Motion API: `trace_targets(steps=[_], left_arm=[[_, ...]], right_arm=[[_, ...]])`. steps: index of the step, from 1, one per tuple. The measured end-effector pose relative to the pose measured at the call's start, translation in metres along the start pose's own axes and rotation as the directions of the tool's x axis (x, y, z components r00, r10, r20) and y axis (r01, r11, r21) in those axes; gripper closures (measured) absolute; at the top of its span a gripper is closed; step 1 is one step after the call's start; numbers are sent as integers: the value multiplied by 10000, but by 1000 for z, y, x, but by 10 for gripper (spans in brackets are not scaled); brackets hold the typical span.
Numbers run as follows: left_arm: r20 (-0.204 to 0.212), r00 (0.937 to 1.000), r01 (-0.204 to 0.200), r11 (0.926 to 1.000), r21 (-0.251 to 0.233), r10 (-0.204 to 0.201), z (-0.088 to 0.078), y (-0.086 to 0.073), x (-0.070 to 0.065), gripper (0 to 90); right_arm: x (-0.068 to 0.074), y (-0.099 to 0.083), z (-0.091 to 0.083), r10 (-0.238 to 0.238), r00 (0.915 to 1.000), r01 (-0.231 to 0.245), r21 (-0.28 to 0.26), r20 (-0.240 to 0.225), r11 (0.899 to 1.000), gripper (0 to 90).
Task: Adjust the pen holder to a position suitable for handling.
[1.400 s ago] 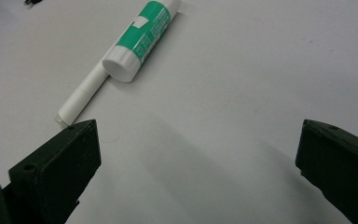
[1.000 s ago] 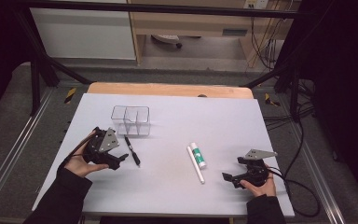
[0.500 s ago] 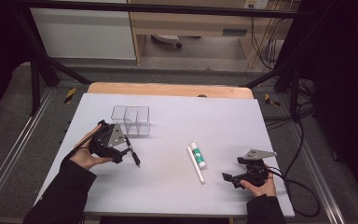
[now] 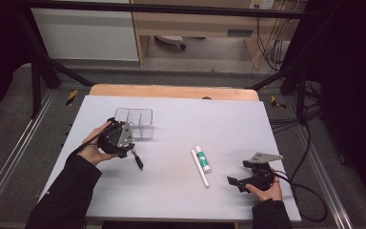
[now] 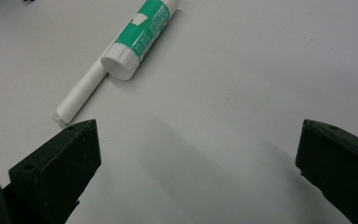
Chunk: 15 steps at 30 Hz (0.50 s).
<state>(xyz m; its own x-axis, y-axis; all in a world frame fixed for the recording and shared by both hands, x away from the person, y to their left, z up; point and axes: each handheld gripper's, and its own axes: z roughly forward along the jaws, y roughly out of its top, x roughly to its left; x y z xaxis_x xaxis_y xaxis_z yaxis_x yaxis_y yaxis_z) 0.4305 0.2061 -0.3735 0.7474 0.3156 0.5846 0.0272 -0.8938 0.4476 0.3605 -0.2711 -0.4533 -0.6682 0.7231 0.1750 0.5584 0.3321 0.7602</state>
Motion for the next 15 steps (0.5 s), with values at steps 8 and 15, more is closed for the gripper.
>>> trace_targets(steps=[8,15], left_arm=[[-216,9969,-754,9971,76,755,9,3,6,322],[-508,9814,-1843,9826,235,1853,15,5,11,401]], right_arm=[[0,0,0,-22,10000,22,9,-19,10000,4],[0,0,0,1,10000,-1,5,-16,10000,4]])
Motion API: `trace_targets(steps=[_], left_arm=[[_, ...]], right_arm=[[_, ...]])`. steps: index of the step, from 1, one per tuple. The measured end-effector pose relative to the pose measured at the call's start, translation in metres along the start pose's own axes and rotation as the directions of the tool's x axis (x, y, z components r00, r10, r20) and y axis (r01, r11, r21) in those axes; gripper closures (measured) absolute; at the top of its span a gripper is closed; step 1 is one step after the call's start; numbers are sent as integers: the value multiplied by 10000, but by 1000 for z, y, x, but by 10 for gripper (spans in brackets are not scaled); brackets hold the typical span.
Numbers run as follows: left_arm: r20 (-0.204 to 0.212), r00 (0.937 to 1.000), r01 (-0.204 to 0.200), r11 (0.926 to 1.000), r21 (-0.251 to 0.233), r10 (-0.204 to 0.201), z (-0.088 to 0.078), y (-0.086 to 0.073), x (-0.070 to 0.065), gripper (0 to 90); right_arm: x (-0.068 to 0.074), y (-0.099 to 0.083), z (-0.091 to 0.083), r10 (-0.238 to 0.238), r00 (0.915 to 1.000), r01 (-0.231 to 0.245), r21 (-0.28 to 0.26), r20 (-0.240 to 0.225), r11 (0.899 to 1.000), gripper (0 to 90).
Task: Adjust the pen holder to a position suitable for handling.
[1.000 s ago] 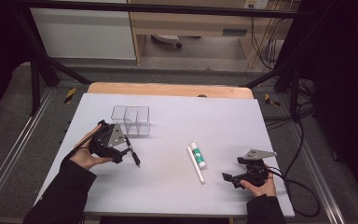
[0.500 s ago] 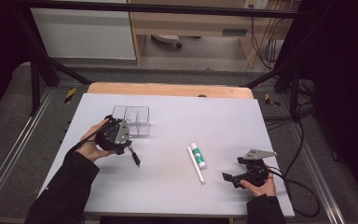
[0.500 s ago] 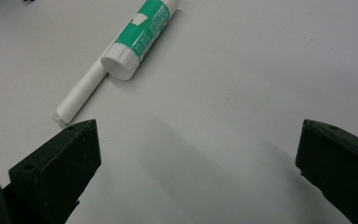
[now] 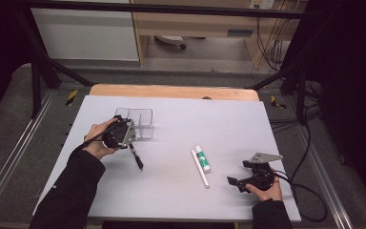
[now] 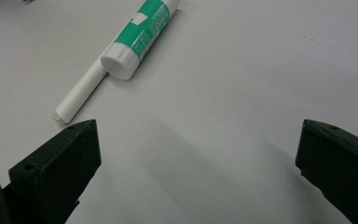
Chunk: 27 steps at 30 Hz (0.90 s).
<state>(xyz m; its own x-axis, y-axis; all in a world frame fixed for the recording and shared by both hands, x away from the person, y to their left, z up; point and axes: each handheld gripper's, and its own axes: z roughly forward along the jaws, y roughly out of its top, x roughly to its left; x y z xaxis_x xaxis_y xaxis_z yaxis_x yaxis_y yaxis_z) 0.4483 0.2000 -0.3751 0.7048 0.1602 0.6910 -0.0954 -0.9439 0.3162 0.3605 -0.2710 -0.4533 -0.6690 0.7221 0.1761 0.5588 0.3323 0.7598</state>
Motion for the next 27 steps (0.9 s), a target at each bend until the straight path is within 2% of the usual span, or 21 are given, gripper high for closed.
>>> trace_targets(steps=[1,6,7,11,13,16,23,27], left_arm=[[-32,9999,-153,9999,68,153,1,1,1,401],[-234,9988,-412,9985,365,421,7,2,4,474],[-267,9977,-618,9974,381,629,8,3,5,485],[-254,9960,-839,9943,652,857,10,4,6,517],[-320,9936,-1052,9916,754,1079,12,4,7,556],[-389,9877,-1483,9862,731,1514,15,4,7,567],[-207,9864,-1617,9849,612,1632,19,5,8,621],[-236,9824,-1830,9801,767,1852,21,5,8,647]], right_arm=[[0,0,0,0,10000,0,0,0,10000,4],[0,0,0,-5,10000,5,-8,-20,10000,4],[0,0,0,-16,10000,16,11,-1,10000,4],[0,0,0,-11,10000,11,12,-12,10000,4],[0,0,0,-15,10000,15,3,-23,10000,4],[0,0,0,-28,10000,28,-8,-17,10000,4],[0,0,0,-52,10000,52,1,-19,10000,4],[0,0,0,-43,10000,43,5,-30,10000,4]])
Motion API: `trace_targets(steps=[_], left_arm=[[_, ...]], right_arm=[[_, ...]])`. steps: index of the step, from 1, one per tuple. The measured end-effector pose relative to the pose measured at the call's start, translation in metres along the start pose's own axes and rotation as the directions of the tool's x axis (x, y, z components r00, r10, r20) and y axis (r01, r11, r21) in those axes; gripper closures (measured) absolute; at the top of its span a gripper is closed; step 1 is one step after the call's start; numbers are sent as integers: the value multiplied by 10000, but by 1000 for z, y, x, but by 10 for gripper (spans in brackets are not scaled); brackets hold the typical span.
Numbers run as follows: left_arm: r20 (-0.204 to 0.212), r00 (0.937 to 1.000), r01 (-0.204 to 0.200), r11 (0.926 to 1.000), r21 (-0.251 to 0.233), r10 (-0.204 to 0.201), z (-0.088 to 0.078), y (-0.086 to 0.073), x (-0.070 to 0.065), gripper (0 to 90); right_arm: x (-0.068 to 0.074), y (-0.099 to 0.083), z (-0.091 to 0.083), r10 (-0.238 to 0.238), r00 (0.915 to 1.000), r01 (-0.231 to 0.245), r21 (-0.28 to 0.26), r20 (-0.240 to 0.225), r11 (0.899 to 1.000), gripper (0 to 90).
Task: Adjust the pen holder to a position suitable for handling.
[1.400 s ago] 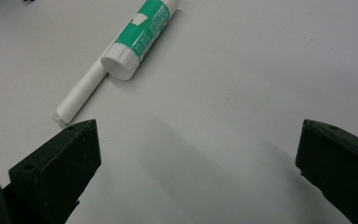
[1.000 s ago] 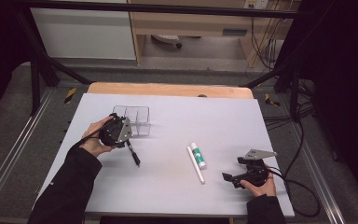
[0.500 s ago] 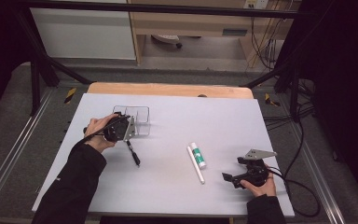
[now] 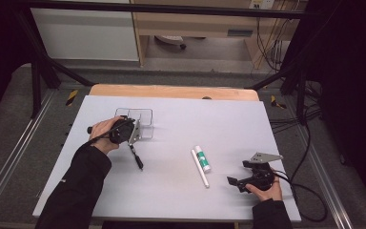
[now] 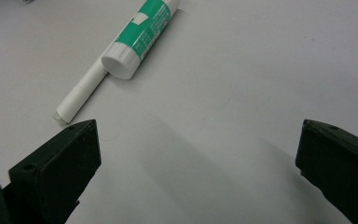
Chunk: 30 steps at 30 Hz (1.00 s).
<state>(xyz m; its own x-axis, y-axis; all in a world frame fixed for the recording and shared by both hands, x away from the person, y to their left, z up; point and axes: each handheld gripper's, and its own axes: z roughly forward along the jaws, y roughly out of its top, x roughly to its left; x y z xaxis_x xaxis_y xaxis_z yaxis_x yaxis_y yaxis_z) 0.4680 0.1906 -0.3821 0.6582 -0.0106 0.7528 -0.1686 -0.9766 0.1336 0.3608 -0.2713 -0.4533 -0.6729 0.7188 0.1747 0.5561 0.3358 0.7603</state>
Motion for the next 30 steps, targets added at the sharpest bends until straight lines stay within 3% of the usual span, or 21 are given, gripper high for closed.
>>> trace_targets(steps=[9,14,30], left_arm=[[154,9997,-162,9998,-124,164,1,-1,2,660],[203,9992,-339,9993,165,336,0,3,2,672],[603,9969,-515,9984,220,501,-12,6,-4,753]], right_arm=[[0,0,1,-48,10000,48,14,1,10000,4],[0,0,0,-40,10000,40,4,-8,10000,4],[0,0,0,-16,10000,16,4,-33,10000,4]])
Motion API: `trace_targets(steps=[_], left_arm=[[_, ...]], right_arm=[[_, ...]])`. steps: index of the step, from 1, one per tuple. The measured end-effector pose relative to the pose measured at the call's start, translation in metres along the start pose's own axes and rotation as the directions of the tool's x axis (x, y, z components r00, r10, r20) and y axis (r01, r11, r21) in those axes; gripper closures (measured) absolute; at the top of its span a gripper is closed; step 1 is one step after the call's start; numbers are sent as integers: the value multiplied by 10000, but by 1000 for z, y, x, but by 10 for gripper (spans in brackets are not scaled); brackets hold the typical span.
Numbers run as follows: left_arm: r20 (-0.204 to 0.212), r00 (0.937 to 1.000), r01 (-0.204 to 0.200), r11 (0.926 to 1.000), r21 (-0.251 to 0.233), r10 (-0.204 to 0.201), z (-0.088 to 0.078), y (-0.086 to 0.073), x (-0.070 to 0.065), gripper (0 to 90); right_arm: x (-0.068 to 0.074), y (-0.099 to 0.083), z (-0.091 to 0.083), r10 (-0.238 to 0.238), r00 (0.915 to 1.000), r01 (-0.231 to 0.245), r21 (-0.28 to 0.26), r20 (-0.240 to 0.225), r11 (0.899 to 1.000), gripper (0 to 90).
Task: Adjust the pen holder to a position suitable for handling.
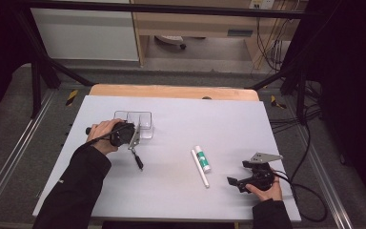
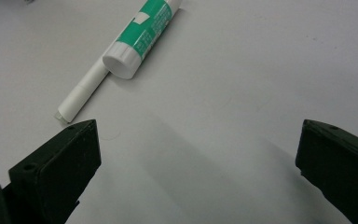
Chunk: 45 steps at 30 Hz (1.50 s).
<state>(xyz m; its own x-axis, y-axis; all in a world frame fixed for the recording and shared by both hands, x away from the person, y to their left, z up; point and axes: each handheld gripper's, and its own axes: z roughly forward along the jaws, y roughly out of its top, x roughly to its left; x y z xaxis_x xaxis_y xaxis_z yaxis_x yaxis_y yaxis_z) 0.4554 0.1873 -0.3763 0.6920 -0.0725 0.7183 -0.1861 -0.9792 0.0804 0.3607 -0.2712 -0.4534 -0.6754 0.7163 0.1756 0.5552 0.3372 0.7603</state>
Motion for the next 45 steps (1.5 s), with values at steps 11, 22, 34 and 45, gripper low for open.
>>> trace_targets(steps=[11,22,34,45], left_arm=[[474,9989,1,10000,-67,2,-6,2,-4,798],[1084,9941,-19,10000,-30,22,-12,3,-11,852],[1105,9936,-264,9995,194,241,-10,4,-13,886],[944,9951,286,9996,66,-291,-16,15,-12,886]], right_arm=[[0,0,0,20,10000,-20,31,-20,10000,4],[0,0,0,-11,10000,11,32,-13,10000,4],[0,0,1,0,10000,0,44,-12,10000,4],[0,0,1,-20,10000,20,44,-13,10000,4]])
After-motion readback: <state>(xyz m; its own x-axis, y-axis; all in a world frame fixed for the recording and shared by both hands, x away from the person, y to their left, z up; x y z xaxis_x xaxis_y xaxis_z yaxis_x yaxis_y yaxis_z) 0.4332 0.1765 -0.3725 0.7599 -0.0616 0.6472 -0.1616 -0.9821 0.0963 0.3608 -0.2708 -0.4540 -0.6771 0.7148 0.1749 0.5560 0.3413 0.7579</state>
